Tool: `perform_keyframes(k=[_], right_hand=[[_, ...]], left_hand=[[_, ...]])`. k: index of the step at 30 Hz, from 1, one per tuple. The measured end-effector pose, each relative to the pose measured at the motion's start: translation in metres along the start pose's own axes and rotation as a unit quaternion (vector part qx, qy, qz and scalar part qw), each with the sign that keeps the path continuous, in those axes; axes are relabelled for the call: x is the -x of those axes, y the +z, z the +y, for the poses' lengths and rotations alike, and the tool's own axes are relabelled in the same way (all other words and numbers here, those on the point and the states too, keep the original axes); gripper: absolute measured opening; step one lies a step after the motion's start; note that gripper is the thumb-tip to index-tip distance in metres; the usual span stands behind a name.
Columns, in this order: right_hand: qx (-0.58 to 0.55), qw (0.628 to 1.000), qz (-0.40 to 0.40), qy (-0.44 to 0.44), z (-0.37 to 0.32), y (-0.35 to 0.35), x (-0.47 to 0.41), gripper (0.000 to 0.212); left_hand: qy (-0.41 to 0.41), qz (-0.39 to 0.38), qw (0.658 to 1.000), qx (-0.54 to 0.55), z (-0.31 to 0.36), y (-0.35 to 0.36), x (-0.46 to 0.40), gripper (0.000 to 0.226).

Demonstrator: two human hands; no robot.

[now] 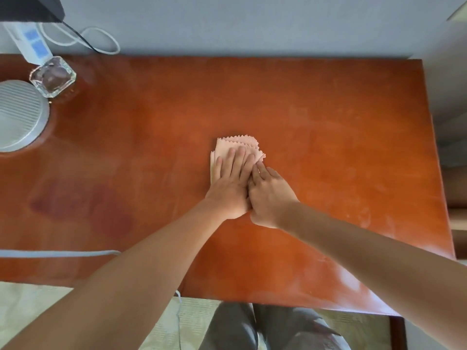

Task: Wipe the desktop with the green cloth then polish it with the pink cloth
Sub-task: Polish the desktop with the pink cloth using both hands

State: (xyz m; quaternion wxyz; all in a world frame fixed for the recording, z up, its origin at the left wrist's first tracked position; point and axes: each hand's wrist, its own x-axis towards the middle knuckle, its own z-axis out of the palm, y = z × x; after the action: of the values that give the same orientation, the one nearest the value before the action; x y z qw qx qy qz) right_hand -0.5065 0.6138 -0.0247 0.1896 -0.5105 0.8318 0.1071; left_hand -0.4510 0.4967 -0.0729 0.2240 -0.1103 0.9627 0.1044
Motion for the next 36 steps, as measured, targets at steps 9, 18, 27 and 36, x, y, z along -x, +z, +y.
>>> perform_keyframes(k=[9, 18, 27, 36], right_hand=[[-0.048, 0.999, 0.001, -0.019, -0.073, 0.039, 0.069, 0.072], [-0.059, 0.998, -0.022, -0.01, -0.109, 0.056, 0.099, 0.076], [-0.013, 1.0, 0.001, -0.026, -0.095, 0.029, 0.029, 0.076], [0.02, 0.999, 0.022, -0.015, -0.076, -0.005, -0.052, 0.066]], left_hand=[[-0.015, 0.005, 1.0, 0.015, 0.008, 0.052, 0.104, 0.086], [-0.023, 0.01, 1.0, -0.004, 0.013, 0.077, 0.146, 0.094], [-0.092, 0.027, 0.995, 0.028, -0.022, 0.048, 0.102, 0.088], [-0.104, 0.046, 0.992, 0.049, -0.075, 0.013, 0.034, 0.09]])
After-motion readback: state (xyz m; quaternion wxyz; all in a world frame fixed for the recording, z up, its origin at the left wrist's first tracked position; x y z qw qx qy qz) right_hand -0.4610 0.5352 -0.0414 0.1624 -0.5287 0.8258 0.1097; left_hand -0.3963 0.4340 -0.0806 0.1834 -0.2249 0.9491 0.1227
